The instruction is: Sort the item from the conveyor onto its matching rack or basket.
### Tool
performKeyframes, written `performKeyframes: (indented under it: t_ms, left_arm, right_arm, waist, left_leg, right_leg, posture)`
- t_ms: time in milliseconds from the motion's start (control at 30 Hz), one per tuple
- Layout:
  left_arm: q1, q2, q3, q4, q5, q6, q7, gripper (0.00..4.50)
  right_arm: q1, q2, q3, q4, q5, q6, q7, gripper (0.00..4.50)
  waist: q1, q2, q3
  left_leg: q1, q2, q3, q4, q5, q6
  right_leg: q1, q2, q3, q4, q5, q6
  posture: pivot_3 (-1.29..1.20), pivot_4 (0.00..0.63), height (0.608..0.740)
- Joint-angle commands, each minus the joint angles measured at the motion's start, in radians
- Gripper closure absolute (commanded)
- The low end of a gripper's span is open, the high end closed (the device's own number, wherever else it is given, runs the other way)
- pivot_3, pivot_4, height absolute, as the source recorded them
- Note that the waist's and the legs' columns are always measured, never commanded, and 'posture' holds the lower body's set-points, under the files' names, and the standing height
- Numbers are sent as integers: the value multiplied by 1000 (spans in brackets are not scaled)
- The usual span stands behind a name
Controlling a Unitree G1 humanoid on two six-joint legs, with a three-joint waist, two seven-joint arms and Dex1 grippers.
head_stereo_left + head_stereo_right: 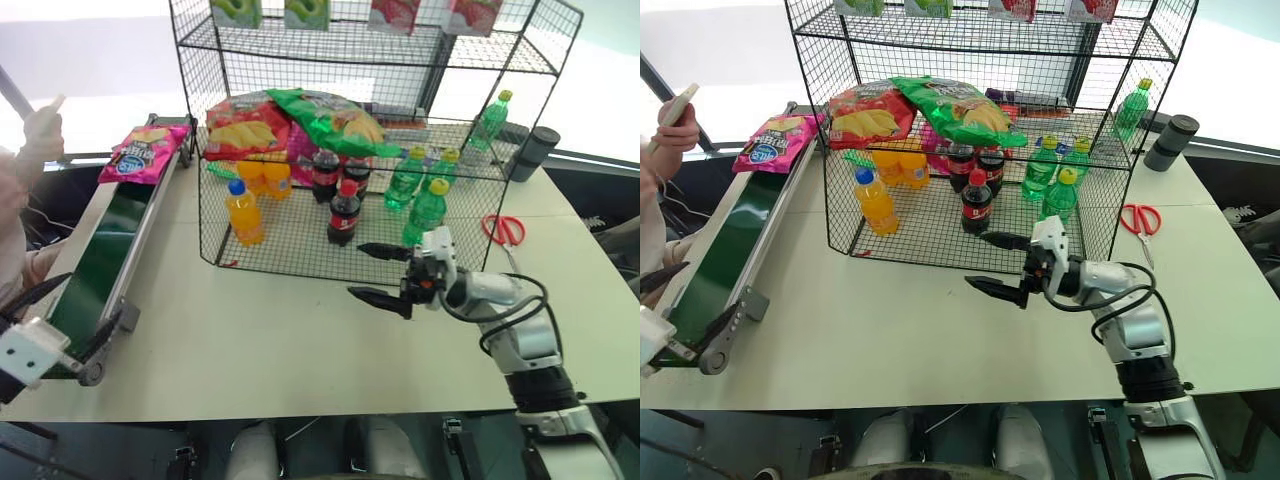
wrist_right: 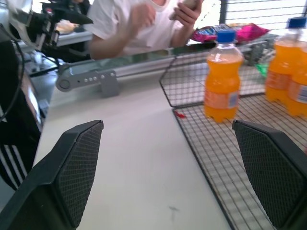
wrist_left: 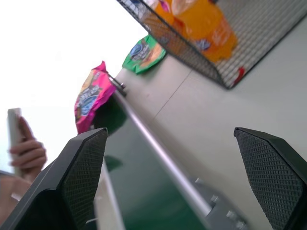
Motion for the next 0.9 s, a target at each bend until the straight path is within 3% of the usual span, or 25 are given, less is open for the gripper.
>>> performKeyframes:
  t_ms: [33, 433, 900]
  left_arm:
    - [29, 37, 79, 52, 151, -124, 131, 0]
    - [198, 57, 194, 113, 451, -240, 479, 0]
    - [157, 112, 68, 154, 415, -136, 544, 0]
  right_arm:
    - [-22, 9, 28, -31, -10, -16, 19, 18]
    - [-90, 76, 94, 40, -64, -75, 45, 18]
    - [-62, 69, 109, -51, -24, -8, 64, 18]
  waist:
    - [1, 0, 0]
    - [-2, -1, -1]
    - [-3, -1, -1]
  left_leg:
    - [0, 0, 0, 0, 0, 0]
    - [0, 1, 2, -1, -1, 1]
    - [0, 1, 3, -1, -1, 1]
  right_leg:
    - [0, 0, 0, 0, 0, 0]
    - [-3, -1, -1, 1, 0, 0]
    - [-3, -3, -1, 1, 0, 0]
  posture:
    - [0, 150, 726]
    - [0, 150, 726]
    - [0, 150, 726]
